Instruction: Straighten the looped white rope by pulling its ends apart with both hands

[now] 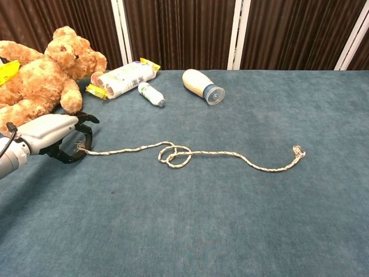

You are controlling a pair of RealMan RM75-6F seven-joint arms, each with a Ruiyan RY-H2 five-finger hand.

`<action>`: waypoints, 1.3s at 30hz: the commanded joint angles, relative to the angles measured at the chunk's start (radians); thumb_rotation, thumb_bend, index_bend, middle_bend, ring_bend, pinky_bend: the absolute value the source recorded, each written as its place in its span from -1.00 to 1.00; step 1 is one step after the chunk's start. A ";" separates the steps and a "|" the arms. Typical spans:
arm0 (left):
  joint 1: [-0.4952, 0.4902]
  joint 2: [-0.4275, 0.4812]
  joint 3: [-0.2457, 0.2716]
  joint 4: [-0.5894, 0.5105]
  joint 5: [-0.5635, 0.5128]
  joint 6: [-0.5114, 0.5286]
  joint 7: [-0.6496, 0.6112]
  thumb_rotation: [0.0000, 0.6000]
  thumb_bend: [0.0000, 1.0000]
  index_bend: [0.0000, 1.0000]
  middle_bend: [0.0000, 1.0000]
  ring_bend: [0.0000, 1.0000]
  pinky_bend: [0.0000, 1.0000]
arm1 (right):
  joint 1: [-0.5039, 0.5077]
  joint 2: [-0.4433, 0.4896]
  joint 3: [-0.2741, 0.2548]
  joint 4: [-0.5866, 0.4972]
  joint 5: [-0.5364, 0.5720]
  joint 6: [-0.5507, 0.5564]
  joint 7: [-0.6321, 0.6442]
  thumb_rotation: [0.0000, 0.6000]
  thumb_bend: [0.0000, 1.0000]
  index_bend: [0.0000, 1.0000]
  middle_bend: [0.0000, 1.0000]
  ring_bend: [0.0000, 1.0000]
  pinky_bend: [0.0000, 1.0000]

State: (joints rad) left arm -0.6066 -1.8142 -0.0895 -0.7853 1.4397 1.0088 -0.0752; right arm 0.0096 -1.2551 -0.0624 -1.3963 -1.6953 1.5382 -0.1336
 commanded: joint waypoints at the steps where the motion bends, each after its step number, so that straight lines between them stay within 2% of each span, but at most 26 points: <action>1: -0.001 0.000 0.001 0.001 0.000 0.000 0.003 1.00 -0.05 0.14 -0.78 -1.00 -0.76 | 0.000 -0.001 -0.001 0.000 0.000 0.000 -0.001 1.00 -0.53 -1.00 -1.00 -1.00 -1.00; 10: 0.006 0.011 0.013 -0.008 0.011 0.027 0.009 1.00 -0.06 0.21 -0.77 -1.00 -0.76 | 0.002 -0.005 -0.003 0.005 -0.001 -0.006 -0.004 1.00 -0.53 -1.00 -1.00 -1.00 -1.00; 19: 0.042 0.064 0.048 -0.078 0.051 0.099 0.016 1.00 -0.06 0.23 -0.77 -1.00 -0.76 | 0.025 -0.026 0.001 0.012 -0.016 -0.025 -0.017 1.00 -0.53 -0.99 -1.00 -1.00 -1.00; 21: 0.049 0.076 0.056 -0.095 0.060 0.112 0.020 1.00 -0.06 0.24 -0.76 -1.00 -0.76 | 0.042 -0.029 0.004 0.003 -0.027 -0.041 -0.028 1.00 -0.53 -0.92 -1.00 -1.00 -1.00; 22: 0.053 0.084 0.061 -0.107 0.066 0.119 0.023 1.00 -0.06 0.24 -0.76 -1.00 -0.76 | 0.061 -0.031 0.009 -0.006 -0.039 -0.055 -0.039 1.00 -0.53 -0.80 -1.00 -1.00 -1.00; 24: 0.062 0.103 0.073 -0.140 0.077 0.135 0.032 1.00 -0.06 0.24 -0.76 -1.00 -0.76 | 0.150 -0.051 0.048 -0.045 -0.072 -0.133 -0.097 1.00 -0.53 -0.58 -1.00 -1.00 -1.00; 28: 0.071 0.128 0.074 -0.181 0.077 0.145 0.050 1.00 -0.06 0.24 -0.76 -1.00 -0.76 | 0.244 -0.085 0.107 -0.077 -0.027 -0.262 -0.179 1.00 -0.50 -0.24 -1.00 -1.00 -1.00; 33: 0.081 0.156 0.072 -0.215 0.072 0.155 0.065 1.00 -0.07 0.23 -0.76 -1.00 -0.77 | 0.345 -0.151 0.185 -0.074 0.092 -0.414 -0.273 1.00 -0.41 -0.09 -1.00 -1.00 -1.00; 39: 0.086 0.173 0.068 -0.223 0.063 0.151 0.071 1.00 -0.07 0.23 -0.76 -1.00 -0.77 | 0.422 -0.231 0.230 -0.028 0.197 -0.504 -0.405 1.00 -0.39 -0.06 -1.00 -1.00 -1.00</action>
State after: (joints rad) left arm -0.5209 -1.6417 -0.0219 -1.0082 1.5030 1.1595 -0.0040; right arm 0.3986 -1.4512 0.1430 -1.4439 -1.5300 1.0665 -0.4952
